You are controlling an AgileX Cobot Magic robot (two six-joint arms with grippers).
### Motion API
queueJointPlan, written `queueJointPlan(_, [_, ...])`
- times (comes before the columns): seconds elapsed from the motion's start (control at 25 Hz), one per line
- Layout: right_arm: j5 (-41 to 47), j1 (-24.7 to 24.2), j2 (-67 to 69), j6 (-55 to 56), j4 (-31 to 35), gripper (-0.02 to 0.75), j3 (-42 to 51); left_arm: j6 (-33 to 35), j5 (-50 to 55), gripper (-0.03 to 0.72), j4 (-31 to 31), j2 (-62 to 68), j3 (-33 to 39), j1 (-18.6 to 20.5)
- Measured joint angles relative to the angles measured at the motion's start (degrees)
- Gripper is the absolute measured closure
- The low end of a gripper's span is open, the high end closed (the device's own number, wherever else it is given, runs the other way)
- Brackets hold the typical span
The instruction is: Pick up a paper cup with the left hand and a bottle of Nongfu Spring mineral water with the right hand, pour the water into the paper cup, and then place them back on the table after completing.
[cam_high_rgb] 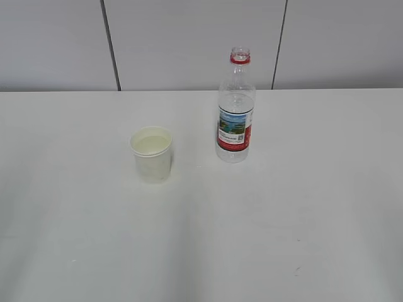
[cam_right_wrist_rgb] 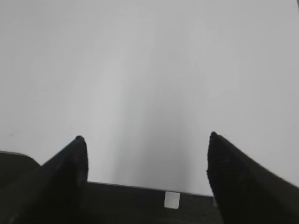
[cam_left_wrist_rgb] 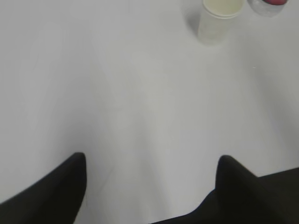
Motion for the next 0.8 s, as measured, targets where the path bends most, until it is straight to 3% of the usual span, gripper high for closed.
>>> queueJointPlan(0.56, [0.0,0.0,-5.55,1.37,0.0,0.15,0.0,-0.22,5.1,0.181,1.53,-16.9,1.01,0.0])
queueJointPlan(0.8, [0.0,0.0,-5.65,1.63,0.09,0.15,0.0,-1.75,6.89,0.188,1.83,-17.34,2.11,0.0])
